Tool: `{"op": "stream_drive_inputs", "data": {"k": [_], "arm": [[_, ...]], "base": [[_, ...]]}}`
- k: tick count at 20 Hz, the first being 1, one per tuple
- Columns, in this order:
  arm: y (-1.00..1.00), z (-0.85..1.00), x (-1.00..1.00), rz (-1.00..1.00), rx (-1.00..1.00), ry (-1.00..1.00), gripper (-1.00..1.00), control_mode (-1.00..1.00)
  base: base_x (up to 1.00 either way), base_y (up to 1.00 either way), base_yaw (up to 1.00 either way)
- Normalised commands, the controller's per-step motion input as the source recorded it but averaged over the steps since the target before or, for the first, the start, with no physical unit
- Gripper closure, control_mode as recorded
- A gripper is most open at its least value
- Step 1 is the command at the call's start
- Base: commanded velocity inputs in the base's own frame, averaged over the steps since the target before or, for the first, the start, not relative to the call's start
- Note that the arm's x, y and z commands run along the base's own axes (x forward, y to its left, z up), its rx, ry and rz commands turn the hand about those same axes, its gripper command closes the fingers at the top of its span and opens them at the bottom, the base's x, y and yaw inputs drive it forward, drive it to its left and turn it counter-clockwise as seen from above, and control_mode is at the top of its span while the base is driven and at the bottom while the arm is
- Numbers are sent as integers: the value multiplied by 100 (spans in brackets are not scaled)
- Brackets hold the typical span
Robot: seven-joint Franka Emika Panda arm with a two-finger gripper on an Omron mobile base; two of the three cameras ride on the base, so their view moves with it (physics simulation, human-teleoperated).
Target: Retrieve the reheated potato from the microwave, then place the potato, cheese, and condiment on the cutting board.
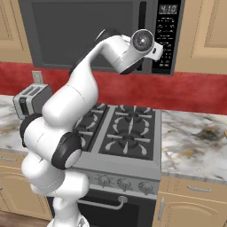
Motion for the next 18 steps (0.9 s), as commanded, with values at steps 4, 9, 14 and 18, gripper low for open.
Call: {"op": "stream_drive_inputs", "data": {"k": [4, 9, 14, 18], "arm": [[11, 0, 2, 3, 0, 0, 100, -100], [14, 7, -34, 3, 0, 0, 100, -100], [20, 18, -99, 0, 0, -3, 100, -100], [26, 11, -100, 0, 0, -4, 100, -100]], "base": [[0, 0, 0], [0, 0, 0], [0, 0, 0], [0, 0, 0]]}}
